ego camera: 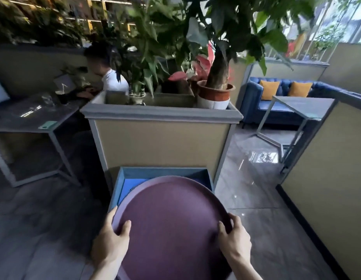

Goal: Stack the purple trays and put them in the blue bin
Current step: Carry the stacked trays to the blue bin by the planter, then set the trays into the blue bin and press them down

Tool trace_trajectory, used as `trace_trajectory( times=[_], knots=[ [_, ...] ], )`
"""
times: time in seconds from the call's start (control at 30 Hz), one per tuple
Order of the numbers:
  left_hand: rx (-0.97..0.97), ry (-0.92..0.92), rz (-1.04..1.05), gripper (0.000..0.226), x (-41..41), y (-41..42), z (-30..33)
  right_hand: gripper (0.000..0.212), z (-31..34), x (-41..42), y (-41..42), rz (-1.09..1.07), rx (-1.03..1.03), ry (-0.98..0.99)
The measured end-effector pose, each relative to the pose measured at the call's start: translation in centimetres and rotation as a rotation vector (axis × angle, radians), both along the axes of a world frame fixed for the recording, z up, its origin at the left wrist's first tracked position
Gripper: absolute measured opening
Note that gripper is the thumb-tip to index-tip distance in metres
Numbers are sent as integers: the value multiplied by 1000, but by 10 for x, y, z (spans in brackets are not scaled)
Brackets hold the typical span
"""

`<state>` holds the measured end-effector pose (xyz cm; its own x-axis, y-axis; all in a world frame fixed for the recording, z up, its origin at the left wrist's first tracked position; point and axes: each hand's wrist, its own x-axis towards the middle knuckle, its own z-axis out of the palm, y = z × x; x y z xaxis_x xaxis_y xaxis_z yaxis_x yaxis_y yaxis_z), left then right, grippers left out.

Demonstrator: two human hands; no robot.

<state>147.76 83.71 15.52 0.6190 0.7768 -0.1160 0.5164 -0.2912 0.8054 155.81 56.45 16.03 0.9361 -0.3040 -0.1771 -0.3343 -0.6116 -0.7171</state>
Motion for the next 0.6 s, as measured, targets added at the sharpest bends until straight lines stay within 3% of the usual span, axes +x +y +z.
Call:
trace_trajectory(
  times=[0.3, 0.43, 0.6],
  knots=[
    [-6, 35, 92, 58, 99, 1, -46, 35, -36, 114, 7, 62, -62, 88],
    [-39, 198, 106, 57, 123, 13, -68, 25, -58, 140, 10, 68, -117, 155],
    [-63, 277, 129, 56, 143, 29, -98, 26, -90, 162, 21, 103, -162, 232]
  ],
)
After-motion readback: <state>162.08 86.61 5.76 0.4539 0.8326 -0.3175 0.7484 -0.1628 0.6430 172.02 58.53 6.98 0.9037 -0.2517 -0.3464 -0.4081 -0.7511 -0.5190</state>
